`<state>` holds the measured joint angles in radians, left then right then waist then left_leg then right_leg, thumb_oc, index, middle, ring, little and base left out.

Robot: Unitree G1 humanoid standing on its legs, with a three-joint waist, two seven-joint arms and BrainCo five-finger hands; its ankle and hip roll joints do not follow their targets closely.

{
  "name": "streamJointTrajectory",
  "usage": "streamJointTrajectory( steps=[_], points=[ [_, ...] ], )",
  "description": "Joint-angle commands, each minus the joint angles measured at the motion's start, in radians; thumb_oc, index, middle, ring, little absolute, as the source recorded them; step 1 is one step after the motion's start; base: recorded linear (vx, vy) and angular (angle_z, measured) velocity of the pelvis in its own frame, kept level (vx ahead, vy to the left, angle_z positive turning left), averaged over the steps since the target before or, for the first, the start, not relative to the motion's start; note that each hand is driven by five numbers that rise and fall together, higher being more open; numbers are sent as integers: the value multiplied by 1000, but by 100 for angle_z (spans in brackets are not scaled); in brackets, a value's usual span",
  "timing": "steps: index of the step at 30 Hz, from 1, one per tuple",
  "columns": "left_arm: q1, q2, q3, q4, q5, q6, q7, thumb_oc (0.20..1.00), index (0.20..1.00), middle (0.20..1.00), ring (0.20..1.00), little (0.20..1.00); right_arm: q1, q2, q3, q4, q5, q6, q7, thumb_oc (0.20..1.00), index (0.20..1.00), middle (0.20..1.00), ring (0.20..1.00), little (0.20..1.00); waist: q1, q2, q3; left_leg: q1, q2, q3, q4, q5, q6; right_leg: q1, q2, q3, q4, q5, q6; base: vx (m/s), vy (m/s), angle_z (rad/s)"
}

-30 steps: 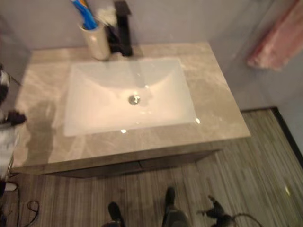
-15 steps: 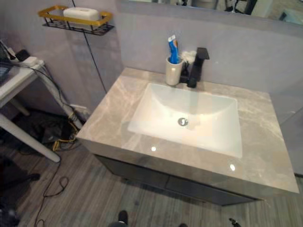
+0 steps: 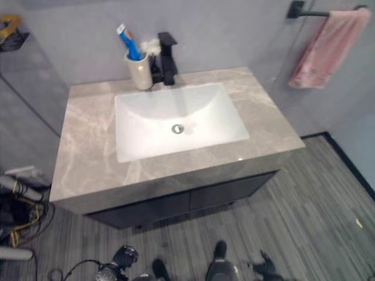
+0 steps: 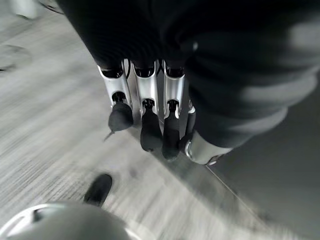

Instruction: Put brush and paste in cup on sink, flatten towel.

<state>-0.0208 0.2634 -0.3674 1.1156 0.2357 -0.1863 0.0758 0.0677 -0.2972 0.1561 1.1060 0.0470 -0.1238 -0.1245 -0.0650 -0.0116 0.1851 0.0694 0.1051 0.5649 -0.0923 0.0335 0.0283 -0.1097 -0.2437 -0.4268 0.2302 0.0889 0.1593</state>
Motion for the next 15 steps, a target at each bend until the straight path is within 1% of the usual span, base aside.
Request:
streamJointTrajectory(
  steps=[1, 2, 3, 5, 6, 7, 8, 9, 10, 11, 12, 13, 14, 15],
  points=[
    [-14, 21, 15, 18, 16, 6, -27, 200, 200, 200, 200, 200, -13, -52, -23, 90, -6, -9, -13, 1000, 1000, 1000, 1000, 1000, 29, -1, -79, 2, -30, -38, 8, -18, -31, 112, -84, -122, -9, 16, 55, -351, -113, -138],
    [-10, 22, 38, 36, -6, 12, -37, 200, 200, 200, 200, 200, -22, -51, -25, 113, -23, -1, -9, 1000, 1000, 1000, 1000, 1000, 33, 2, -88, -1, -15, 10, 10, -10, -34, 130, -109, -165, -9, 31, 57, -366, -232, -189],
    [-3, 22, 97, 56, -58, 16, -29, 200, 200, 200, 200, 200, -43, -51, -20, 103, -55, 1, -6, 1000, 1000, 1000, 1000, 1000, 55, -2, -106, 6, 21, 122, 20, 12, -48, 171, -157, -269, -26, 72, 71, -213, -276, -210],
    [17, 22, 162, 70, -102, 24, -8, 200, 200, 200, 200, 200, -41, -51, -12, 65, -70, -5, -10, 1000, 1000, 1000, 1000, 1000, 64, -17, -115, 11, 69, 197, 43, 36, -75, 181, -146, -286, -61, 76, 71, -129, -372, -259],
    [21, 24, 183, 72, -111, 24, -3, 200, 200, 200, 200, 200, -30, -50, -13, 42, -69, -9, -7, 1000, 1000, 1000, 1000, 1000, 68, -21, -115, 9, 94, 217, 64, 45, -88, 173, -124, -274, -73, 42, 55, -67, -437, -250],
    [22, 21, 199, 77, -117, 20, 4, 200, 200, 200, 200, 200, -18, -45, -7, 12, -71, -16, -7, 1000, 1000, 1000, 1000, 1000, 72, -24, -114, 9, 128, 225, 90, 51, -103, 172, -87, -252, -101, -8, 32, -34, -463, -195],
    [13, 21, 206, 77, -129, 20, 25, 354, 354, 354, 354, 354, -11, -48, -4, -27, -59, -27, -12, 1000, 1000, 1000, 1000, 1000, 57, -26, -109, 6, 159, 217, 109, 71, -120, 163, -52, -203, -121, -35, 15, -19, -457, -171],
    [11, 18, 221, 73, -152, 22, 33, 533, 533, 533, 533, 533, -6, -58, 3, -55, -60, -30, -11, 1000, 1000, 1000, 1000, 1000, 58, -25, -104, 6, 191, 217, 132, 85, -136, 163, -27, -186, -138, -55, -2, -14, -379, -157],
    [4, 13, 234, 57, -194, 19, 49, 1000, 1000, 1000, 1000, 1000, -7, -67, 12, -85, -60, -33, -12, 1000, 1000, 1000, 1000, 1000, 66, -24, -92, -9, 188, 150, 150, 86, -146, 163, -4, -156, -161, -73, -11, -11, -232, -163],
    [4, 12, 234, 57, -195, 20, 49, 1000, 1000, 1000, 1000, 1000, -7, -68, 12, -87, -60, -31, -12, 1000, 1000, 1000, 1000, 1000, 66, -23, -92, -11, 192, 150, 153, 86, -146, 164, -1, -157, -163, -73, -14, -12, -326, -143],
    [-8, -2, 240, 16, -241, 3, 86, 1000, 1000, 1000, 1000, 1000, -16, -79, 35, -153, -37, -51, -2, 1000, 1000, 1000, 1000, 1000, 89, -29, -65, -59, 134, -57, 189, 57, -147, 166, 40, -80, -202, -89, -24, 13, -331, -129],
    [-10, -3, 240, -15, -261, -5, 101, 1000, 1000, 1000, 1000, 1000, -24, -81, 52, -172, -32, -56, 8, 1000, 1000, 1000, 1000, 1000, 98, -33, -52, -74, 91, -156, 208, 20, -134, 164, 56, -38, -214, -84, -28, -25, -401, -167],
    [-15, -4, 238, -64, -285, -19, 126, 1000, 1000, 1000, 1000, 1000, -40, -81, 72, -188, -29, -64, 9, 1000, 1000, 1000, 1000, 1000, 109, -39, -36, -89, 52, -212, 217, 0, -109, 153, 68, 6, -225, -67, -36, -28, -174, -194],
    [-15, -4, 238, -64, -285, -19, 126, 1000, 1000, 1000, 1000, 1000, -40, -81, 72, -188, -29, -64, 9, 1000, 1000, 1000, 1000, 1000, 109, -39, -36, -89, 52, -212, 217, 0, -109, 153, 68, 6, -225, -67, -36, -32, -116, -225]
  ],
)
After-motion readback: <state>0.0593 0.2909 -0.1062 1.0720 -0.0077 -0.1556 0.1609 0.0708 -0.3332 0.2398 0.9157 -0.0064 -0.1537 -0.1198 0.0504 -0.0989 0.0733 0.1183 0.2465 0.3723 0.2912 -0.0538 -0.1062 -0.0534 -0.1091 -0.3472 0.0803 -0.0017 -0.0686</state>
